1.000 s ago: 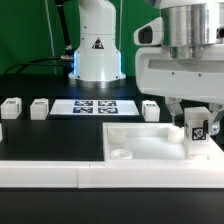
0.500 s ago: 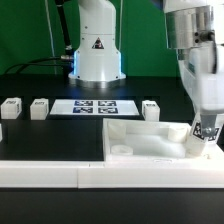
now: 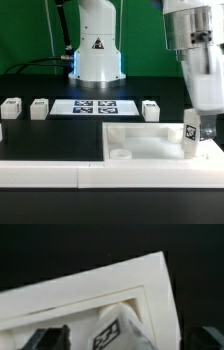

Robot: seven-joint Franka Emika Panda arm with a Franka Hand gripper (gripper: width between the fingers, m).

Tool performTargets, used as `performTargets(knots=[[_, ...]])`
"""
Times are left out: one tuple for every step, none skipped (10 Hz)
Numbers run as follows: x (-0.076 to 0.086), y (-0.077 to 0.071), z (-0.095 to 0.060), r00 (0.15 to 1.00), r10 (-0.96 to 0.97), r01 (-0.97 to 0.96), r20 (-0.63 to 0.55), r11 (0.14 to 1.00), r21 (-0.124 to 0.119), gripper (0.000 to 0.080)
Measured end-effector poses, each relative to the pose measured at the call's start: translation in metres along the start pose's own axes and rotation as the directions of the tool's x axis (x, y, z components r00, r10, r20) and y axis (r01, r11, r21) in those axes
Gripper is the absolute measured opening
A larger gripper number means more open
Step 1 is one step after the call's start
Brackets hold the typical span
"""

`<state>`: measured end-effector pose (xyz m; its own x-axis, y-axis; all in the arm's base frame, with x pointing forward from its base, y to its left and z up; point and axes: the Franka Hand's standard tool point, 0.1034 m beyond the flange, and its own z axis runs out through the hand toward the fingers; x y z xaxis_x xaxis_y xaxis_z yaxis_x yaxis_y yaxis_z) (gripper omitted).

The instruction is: Assemble square table

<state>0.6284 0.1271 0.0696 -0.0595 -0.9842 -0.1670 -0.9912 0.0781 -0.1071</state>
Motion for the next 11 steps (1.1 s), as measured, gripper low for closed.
performTargets(knots=[[-0.001,0.0,0.0,0.991,-0.134,0.134,0.002,0.991,-0.003,0.0615],[-0.004,0.001,0.0,0.966,-0.259,0.259,0.003,0.966,-0.003,0.0643],[-0.003,0.001,0.0,0.945,-0.326,0.326,0.003,0.945,-0.003,0.0648],[-0.003,0.001,0.0,0.914,-0.405,0.405,0.003,0.914,-0.003,0.0648],[-0.003,0.001,0.0,0.874,-0.485,0.485,0.004,0.874,-0.003,0.0649],[-0.002,0.001,0.0,0.833,-0.554,0.554,0.004,0.833,-0.003,0.0649],[0.001,0.0,0.0,0.696,-0.718,0.718,-0.008,0.696,-0.017,0.0649],[0.007,-0.002,-0.002,0.575,-0.818,0.818,-0.012,0.575,-0.023,0.0649],[0.012,-0.004,-0.004,0.432,-0.902,0.901,-0.016,0.433,-0.032,0.0649],[0.011,-0.005,-0.004,0.335,-0.942,0.941,-0.018,0.335,-0.041,0.0649],[0.009,-0.004,-0.003,0.189,-0.982,0.981,-0.018,0.189,-0.049,0.0649]])
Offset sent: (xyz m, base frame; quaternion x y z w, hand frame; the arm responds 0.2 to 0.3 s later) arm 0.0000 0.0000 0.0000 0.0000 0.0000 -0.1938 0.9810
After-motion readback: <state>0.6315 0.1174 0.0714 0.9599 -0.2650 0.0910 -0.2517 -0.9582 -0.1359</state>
